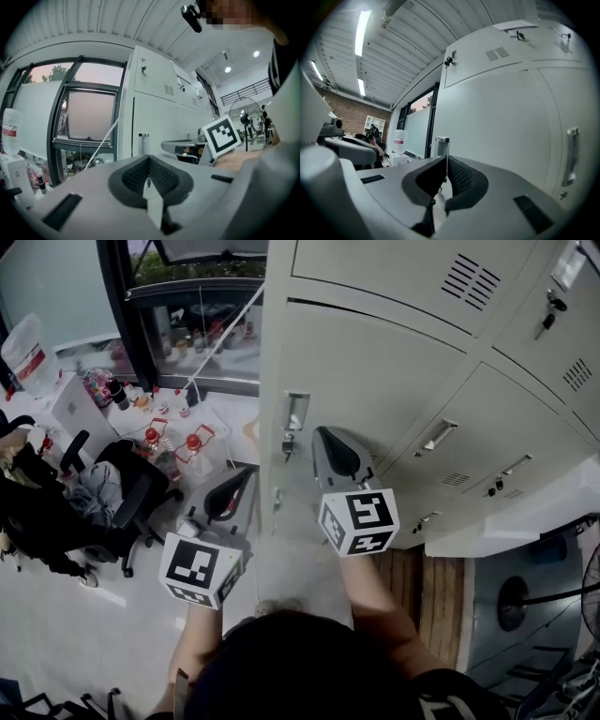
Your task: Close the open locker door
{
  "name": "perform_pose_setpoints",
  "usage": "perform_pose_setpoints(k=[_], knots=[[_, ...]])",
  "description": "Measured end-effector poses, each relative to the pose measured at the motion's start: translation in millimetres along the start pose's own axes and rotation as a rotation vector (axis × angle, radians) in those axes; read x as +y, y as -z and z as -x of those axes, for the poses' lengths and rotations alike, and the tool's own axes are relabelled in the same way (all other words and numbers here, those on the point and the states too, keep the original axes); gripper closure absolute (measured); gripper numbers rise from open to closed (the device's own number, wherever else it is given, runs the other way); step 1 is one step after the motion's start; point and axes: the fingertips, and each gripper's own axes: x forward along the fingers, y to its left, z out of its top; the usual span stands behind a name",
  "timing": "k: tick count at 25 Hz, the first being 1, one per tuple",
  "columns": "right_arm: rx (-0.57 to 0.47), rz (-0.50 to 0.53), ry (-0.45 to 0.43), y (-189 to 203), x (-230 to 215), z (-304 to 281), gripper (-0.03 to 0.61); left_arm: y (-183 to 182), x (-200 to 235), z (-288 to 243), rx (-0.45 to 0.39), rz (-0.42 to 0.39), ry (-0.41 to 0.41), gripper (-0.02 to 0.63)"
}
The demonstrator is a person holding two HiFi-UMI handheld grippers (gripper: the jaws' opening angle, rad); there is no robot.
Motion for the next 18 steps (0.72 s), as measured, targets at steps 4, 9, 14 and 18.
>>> perform_pose_setpoints(k=[4,9,14,18], knots=[[-0.027,0.024,0.089,-10,-24,42,0.563,-5,-19,-10,-0.020,-0.006,0.007,0.612],[-0.060,0.042,0.203,-21,-53,92,0.563,-14,-39,-19,-0.042,-0.016,0.003,0.612],[-0.090,0.056,0.284,-27,-66,133,0.563,-28,-55,-19,-0.074,-0.008,-0.026,0.612],[-0.104,0.072,0.317,-29,-67,157,0.563,-36,-66,-13,-0.089,-0.004,-0.051,0.612]])
